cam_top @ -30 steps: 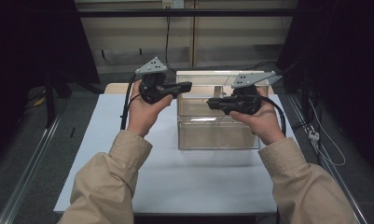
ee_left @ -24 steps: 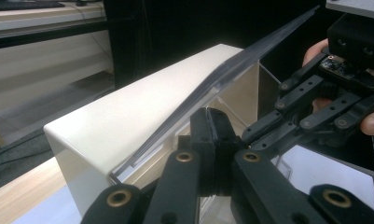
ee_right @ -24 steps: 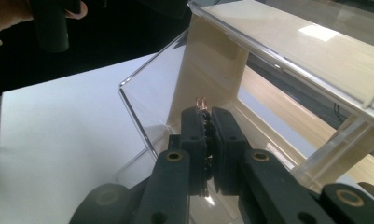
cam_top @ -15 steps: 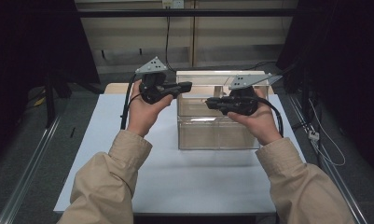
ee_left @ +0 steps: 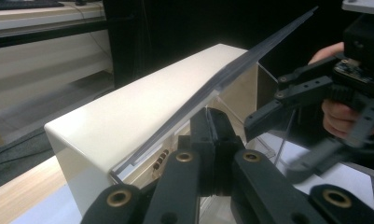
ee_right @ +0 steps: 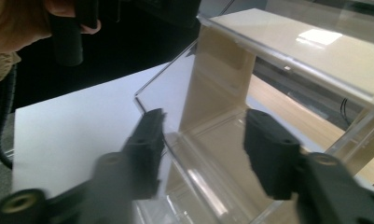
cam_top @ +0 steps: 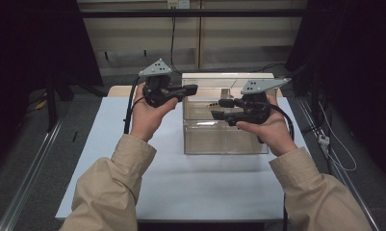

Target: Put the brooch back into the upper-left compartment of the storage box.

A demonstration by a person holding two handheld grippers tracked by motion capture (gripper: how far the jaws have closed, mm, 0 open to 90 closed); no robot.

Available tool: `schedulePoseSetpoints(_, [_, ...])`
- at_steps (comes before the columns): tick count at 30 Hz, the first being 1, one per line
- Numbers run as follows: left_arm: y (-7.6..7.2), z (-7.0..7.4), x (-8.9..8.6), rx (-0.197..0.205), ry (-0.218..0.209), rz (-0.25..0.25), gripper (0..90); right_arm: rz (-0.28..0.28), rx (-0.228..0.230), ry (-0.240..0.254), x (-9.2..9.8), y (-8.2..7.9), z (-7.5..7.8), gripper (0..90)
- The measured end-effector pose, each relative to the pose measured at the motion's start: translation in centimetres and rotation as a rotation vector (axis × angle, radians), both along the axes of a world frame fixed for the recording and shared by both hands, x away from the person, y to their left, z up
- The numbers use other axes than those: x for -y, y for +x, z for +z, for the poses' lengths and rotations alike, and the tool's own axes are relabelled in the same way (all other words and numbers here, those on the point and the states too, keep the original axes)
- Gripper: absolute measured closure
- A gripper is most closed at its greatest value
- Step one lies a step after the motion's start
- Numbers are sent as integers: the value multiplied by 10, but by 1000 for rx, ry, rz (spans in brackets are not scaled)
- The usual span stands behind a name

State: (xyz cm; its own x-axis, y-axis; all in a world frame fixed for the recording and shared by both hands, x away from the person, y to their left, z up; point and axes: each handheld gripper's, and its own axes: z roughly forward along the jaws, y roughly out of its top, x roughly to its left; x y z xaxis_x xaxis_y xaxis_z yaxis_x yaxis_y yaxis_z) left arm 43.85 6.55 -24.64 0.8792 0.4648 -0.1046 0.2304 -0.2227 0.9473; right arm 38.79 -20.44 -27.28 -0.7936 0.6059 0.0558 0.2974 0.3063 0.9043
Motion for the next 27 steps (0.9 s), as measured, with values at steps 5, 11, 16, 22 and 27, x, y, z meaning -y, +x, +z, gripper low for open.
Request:
schedulePoseSetpoints(5, [-2, 0, 0, 2, -1, 1, 900, 4, -2, -1, 1, -12, -1, 328])
schedulePoseSetpoints(11, [-4, -2, -2, -1, 1, -6, 900, 7, -1, 11, 6, -24, -3, 278])
schedulePoseSetpoints(16, [-7, -6, -3, -9, 8, -13, 900, 6, -9, 15, 13, -31, -7, 265])
schedulePoseSetpoints(22, [-10, -11, -3, -16, 22, -22, 900, -4, -15, 21, 21, -35, -14, 259])
schedulePoseSetpoints(27, [-11, -14, -4, -18, 21, -28, 900, 1, -20, 20, 24, -41, -19, 255])
